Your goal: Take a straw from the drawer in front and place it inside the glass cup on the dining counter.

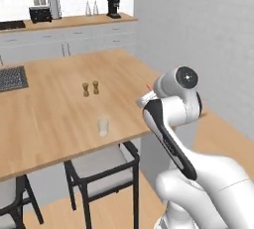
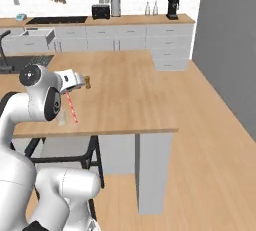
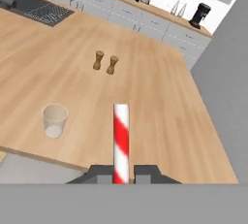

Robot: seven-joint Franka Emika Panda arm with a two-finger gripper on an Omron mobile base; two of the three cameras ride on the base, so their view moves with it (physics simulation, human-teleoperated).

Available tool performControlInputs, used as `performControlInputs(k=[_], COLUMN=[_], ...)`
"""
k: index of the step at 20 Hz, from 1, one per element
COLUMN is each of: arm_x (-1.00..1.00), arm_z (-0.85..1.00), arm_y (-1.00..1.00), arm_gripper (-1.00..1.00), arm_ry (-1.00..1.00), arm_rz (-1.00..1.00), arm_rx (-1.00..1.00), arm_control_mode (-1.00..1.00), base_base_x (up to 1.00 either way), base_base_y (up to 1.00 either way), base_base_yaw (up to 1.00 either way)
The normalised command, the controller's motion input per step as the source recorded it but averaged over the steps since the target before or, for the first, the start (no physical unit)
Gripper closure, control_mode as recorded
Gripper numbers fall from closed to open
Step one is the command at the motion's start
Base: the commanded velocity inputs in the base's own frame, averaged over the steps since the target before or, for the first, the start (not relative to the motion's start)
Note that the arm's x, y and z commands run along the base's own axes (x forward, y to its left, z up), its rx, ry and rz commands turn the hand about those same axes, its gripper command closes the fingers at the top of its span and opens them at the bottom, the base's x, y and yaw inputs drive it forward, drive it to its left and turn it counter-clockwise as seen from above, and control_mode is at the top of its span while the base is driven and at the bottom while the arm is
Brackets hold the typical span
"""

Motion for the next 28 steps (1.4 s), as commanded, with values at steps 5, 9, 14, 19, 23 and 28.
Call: performControlInputs(k=[5,9,14,19,23,28], arm_x=[0.00,0.00,0.00,0.09,0.13,0.00], arm_z=[0.00,0.00,0.00,0.00,0.00,0.00], arm_y=[0.00,0.00,0.00,0.01,0.00,0.00], arm_gripper=[1.00,1.00,1.00,1.00,1.00,1.00], arm_ry=[0.00,0.00,0.00,0.03,0.09,0.03], arm_rz=[0.00,0.00,0.00,0.11,0.56,0.58], arm_rx=[0.00,0.00,0.00,0.06,0.42,0.52], arm_control_mode=[1.00,1.00,1.00,-1.00,-1.00,-1.00], base_base_x=[0.10,0.65,0.94,0.60,0.00,0.00], base_base_y=[0.76,0.55,0.21,0.11,0.00,0.00], base_base_yaw=[-0.37,-0.06,0.26,0.43,0.00,0.00])
